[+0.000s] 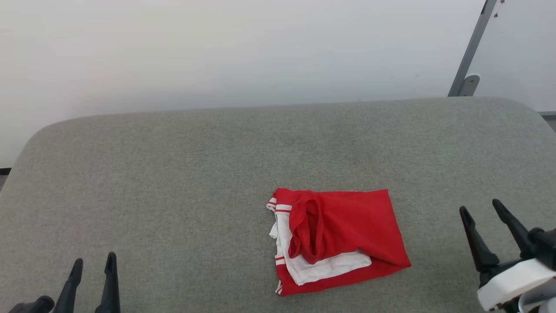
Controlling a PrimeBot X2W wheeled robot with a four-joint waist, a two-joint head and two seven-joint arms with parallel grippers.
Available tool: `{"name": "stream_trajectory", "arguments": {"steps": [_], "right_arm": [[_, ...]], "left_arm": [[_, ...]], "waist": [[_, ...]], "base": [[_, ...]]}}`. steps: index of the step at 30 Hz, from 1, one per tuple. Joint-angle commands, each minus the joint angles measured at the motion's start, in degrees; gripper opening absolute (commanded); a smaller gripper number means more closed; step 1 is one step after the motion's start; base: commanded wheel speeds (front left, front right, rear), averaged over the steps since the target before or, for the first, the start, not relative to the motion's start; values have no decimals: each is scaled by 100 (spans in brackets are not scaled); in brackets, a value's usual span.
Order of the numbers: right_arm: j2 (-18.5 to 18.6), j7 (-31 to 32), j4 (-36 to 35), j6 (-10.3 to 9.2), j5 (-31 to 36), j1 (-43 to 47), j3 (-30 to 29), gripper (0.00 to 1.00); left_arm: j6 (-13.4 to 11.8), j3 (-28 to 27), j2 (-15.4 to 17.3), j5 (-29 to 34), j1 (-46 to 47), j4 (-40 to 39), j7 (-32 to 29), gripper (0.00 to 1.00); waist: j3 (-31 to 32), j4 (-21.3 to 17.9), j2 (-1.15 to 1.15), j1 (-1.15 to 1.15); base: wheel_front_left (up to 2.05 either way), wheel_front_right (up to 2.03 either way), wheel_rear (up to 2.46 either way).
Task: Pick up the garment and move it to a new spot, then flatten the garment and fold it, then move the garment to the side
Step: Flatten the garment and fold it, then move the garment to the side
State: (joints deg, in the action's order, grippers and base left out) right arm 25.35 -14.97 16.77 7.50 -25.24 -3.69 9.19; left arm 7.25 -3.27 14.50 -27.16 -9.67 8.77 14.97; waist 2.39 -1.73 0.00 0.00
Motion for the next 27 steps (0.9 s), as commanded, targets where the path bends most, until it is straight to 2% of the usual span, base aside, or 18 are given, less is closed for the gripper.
{"name": "stream_trajectory", "arguments": {"steps": [1,13,27], "right_arm": [[-69,-20,-74,-1,62,83,-41,100],[-520,-21,-275,-1,279,443,-294,100],[-736,-22,-263,0,344,597,-406,100]], "left_arm": [[21,-19,-15,50,-36,16,27,100],[20,108,-35,0,127,46,27,100],[21,110,-57,-9,161,24,27,100]], "waist": [[7,9,0,0],[-19,127,0,0],[-73,158,0,0]], "base": [[0,0,0],[0,0,0],[0,0,0]]}}
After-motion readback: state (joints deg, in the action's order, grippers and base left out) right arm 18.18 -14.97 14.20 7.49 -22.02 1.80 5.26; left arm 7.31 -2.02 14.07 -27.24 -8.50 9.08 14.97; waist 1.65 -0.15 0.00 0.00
